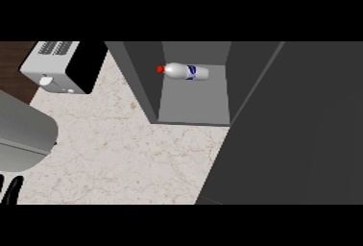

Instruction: Pick up the bottled water, place it into the cabinet and close the cabinet

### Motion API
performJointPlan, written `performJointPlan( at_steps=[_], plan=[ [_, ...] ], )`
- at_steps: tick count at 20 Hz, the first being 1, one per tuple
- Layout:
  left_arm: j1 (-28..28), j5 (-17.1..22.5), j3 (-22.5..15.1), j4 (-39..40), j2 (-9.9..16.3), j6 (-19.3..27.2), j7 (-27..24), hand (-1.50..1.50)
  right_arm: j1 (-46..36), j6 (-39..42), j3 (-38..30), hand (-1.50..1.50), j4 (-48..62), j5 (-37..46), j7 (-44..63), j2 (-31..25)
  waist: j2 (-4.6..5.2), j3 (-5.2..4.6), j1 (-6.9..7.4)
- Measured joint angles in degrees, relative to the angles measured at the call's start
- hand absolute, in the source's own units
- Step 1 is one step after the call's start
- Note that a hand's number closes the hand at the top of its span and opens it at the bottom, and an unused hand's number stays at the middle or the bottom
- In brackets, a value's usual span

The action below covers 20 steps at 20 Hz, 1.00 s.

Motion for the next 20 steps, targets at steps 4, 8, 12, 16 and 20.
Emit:
performJointPlan(
  at_steps=[4, 8, 12, 16, 20],
  plan=[
    [2.6, 2.6, 3.2, 0.6, 1.0, -4.1, -1.5, -1.5, -2.4, -0.2, -0.5, 1.5, 0.2, -1.8, 4.5, 2.4, 0.13, -0.05, 0.78],
    [4.5, 5.2, 6.2, 1.0, 1.9, -7.4, -2.4, -1.5, -7.6, -3.0, 2.0, 1.5, 3.1, -3.6, 9.2, 7.5, 0.35, -0.03, 1.21],
    [7.3, 9.8, 11.2, 1.0, 3.7, -11.5, -2.6, -1.5, -16.6, -9.2, 5.9, 1.5, 6.2, -6.7, 14.0, 11.1, 0.25, -0.06, 1.3],
    [11.0, 13.9, 15.4, 1.4, 4.1, -16.6, -3.8, -1.5, -28.0, -16.4, 6.4, 1.5, 9.1, -12.0, 19.2, 12.5, -0.03, -0.13, 1.15],
    [13.7, 17.9, 20.0, 1.4, 4.3, -20.3, -4.1, -1.5, -39.3, -21.7, 3.2, 1.5, 15.4, -18.1, 20.8, 13.1, -0.17, -0.13, 0.68]
  ],
)
